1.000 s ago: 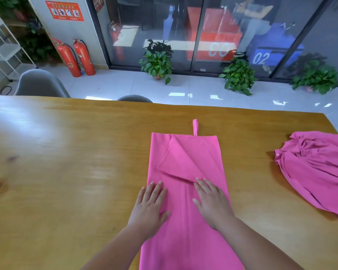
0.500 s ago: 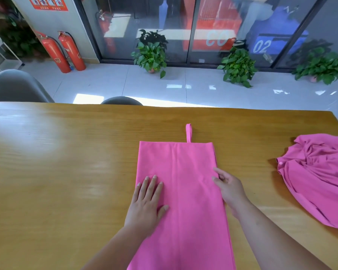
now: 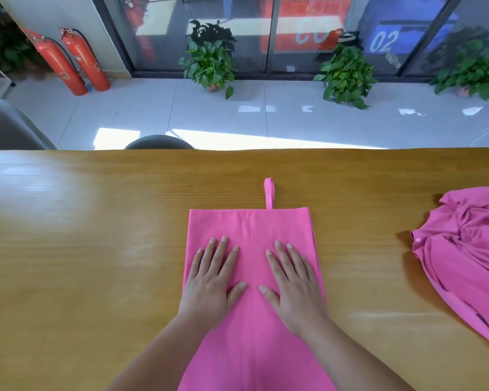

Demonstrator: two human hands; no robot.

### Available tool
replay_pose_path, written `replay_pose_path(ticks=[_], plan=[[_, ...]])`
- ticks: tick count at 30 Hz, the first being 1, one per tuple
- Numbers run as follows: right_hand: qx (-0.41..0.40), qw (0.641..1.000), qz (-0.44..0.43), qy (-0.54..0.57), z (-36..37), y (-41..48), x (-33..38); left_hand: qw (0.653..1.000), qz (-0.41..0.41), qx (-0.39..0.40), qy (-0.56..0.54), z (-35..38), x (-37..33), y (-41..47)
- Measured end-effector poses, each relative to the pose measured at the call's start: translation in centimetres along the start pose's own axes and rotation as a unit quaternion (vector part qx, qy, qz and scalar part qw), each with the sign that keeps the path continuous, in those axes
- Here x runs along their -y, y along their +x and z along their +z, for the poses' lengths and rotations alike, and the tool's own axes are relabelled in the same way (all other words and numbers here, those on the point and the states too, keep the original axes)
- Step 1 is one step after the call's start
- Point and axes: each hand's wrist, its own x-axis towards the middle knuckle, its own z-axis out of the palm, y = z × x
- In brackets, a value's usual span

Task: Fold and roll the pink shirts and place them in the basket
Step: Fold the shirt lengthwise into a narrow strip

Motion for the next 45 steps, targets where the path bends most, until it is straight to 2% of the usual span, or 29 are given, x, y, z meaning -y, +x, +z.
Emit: replay_pose_path(ticks=[6, 11, 16, 19, 22, 25, 27, 29, 31, 34, 35, 37, 38, 39, 40, 41, 42, 44, 45], plan=[[-0.058, 0.995, 0.084, 0.000, -0.1, 3.1, -2.8, 0.997, -0.070, -0.007, 0.010, -1.0, 3.8, 4.0], [-0.058, 0.982, 0.178, 0.013, -0.8, 7.2, -5.1, 0.996, -0.091, -0.008, 0.000, -1.4, 5.7, 6.8], [-0.092, 0.963, 0.247, 0.057, -4.0, 10.5, -6.8, 0.967, -0.235, -0.071, -0.066, -3.9, 6.8, 9.3], [-0.058, 0.940, 0.283, 0.181, -5.6, 12.2, -7.0, 0.947, -0.295, -0.052, -0.119, -5.1, 7.0, 10.6], [-0.011, 0.906, 0.337, 0.255, -6.6, 13.4, -7.4, 0.898, -0.368, -0.026, -0.239, -5.6, 7.1, 11.8], [0.026, 0.911, 0.324, 0.254, -7.4, 13.5, -8.1, 0.871, -0.394, 0.015, -0.295, -5.9, 8.0, 12.5], [0.013, 0.905, 0.314, 0.287, -7.6, 13.2, -8.8, 0.856, -0.389, 0.027, -0.339, -6.2, 8.8, 12.7], [-0.016, 0.882, 0.294, 0.367, -7.9, 12.6, -9.2, 0.832, -0.387, 0.023, -0.397, -7.1, 9.4, 12.6], [-0.012, 0.839, 0.269, 0.474, -9.1, 12.1, -9.4, 0.797, -0.358, 0.046, -0.485, -8.8, 10.1, 11.9], [0.001, 0.781, 0.219, 0.584, -13.5, 10.5, -9.6, 0.713, -0.244, 0.116, -0.647, -12.7, 11.1, 10.2], [-0.014, 0.757, 0.193, 0.625, -14.9, 9.7, -9.8, 0.681, -0.207, 0.111, -0.693, -13.8, 11.4, 9.6], [-0.042, 0.684, 0.156, 0.711, -16.3, 8.6, -10.2, 0.622, -0.173, 0.078, -0.760, -15.0, 11.7, 8.8], [-0.044, 0.664, 0.158, 0.729, -16.4, 8.1, -9.8, 0.619, -0.171, 0.070, -0.763, -15.2, 11.4, 8.7], [-0.038, 0.679, 0.168, 0.713, -15.8, 8.1, -9.5, 0.657, -0.183, 0.073, -0.728, -14.8, 11.0, 9.0], [-0.023, 0.718, 0.191, 0.669, -15.0, 8.2, -9.2, 0.717, -0.202, 0.079, -0.662, -14.3, 10.5, 9.3], [-0.016, 0.754, 0.212, 0.622, -14.1, 8.3, -9.2, 0.758, -0.227, 0.071, -0.607, -13.8, 10.2, 9.6], [-0.024, 0.769, 0.229, 0.596, -13.5, 8.5, -9.3, 0.769, -0.253, 0.049, -0.585, -13.2, 10.0, 9.9], [-0.061, 0.753, 0.249, 0.605, -13.0, 9.2, -10.2, 0.743, -0.273, 0.005, -0.611, -12.6, 9.9, 10.3], [-0.074, 0.751, 0.252, 0.605, -12.8, 9.7, -10.6, 0.744, -0.275, -0.010, -0.609, -12.4, 9.8, 10.3]])
